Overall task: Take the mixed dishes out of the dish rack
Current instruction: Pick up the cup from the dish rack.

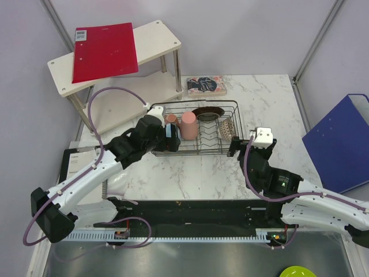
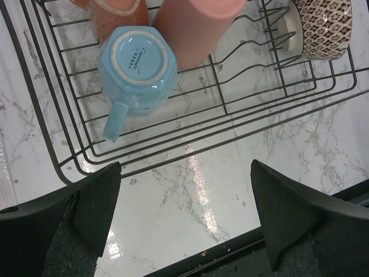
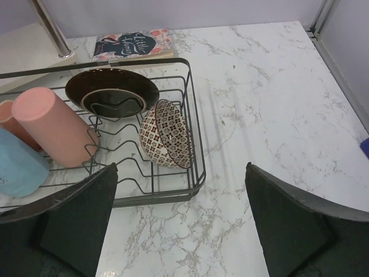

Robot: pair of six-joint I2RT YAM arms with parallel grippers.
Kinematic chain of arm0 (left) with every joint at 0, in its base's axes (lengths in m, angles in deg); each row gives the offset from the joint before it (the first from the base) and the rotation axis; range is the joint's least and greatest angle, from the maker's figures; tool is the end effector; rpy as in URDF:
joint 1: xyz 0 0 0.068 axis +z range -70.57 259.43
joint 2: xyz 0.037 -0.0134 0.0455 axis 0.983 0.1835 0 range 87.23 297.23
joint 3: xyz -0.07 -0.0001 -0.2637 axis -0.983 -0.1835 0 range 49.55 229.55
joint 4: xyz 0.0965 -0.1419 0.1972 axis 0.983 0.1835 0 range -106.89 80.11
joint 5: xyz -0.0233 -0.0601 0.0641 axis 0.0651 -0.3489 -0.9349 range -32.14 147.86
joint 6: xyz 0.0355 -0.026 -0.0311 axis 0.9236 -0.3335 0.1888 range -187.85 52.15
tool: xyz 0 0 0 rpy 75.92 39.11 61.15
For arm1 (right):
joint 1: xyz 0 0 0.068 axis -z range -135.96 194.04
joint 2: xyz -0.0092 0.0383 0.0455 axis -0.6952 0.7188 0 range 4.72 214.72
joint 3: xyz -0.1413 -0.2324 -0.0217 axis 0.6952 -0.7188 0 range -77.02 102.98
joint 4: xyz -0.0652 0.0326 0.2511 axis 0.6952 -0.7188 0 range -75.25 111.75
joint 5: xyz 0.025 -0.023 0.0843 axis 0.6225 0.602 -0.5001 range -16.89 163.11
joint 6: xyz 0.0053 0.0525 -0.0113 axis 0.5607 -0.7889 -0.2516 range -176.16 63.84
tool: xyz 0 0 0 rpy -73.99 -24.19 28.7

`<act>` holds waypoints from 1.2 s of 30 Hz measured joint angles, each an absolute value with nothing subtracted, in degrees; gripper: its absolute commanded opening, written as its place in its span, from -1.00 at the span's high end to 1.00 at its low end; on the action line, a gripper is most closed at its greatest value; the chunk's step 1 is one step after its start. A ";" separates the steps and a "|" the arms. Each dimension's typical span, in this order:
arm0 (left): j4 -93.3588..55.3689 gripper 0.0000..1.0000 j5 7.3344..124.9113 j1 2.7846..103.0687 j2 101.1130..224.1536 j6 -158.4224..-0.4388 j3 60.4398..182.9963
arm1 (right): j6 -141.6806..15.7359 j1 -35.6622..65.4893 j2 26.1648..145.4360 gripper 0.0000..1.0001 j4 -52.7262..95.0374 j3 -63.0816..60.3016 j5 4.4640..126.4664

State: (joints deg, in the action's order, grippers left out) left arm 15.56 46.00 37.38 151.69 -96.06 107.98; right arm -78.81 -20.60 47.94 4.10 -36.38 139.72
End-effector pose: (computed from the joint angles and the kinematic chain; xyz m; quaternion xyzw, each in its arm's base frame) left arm 0.1840 -0.1562 0.3179 0.0633 0.8947 -0.1727 0.4071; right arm 0.0971 0.1285 0.3127 0.0476 0.7526 0.0040 0.6568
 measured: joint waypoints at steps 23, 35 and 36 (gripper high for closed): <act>15.49 -0.99 43.21 37.32 150.99 -94.31 108.11 | -76.26 -20.60 53.12 -0.96 5.70 -36.34 135.17; 14.27 -0.99 41.11 37.30 151.04 -94.31 108.84 | -73.94 -12.97 69.51 -0.96 9.26 -23.75 118.36; 14.27 -0.99 40.87 37.30 150.99 -94.31 108.84 | -73.94 -12.49 69.84 -0.96 9.48 -23.40 117.40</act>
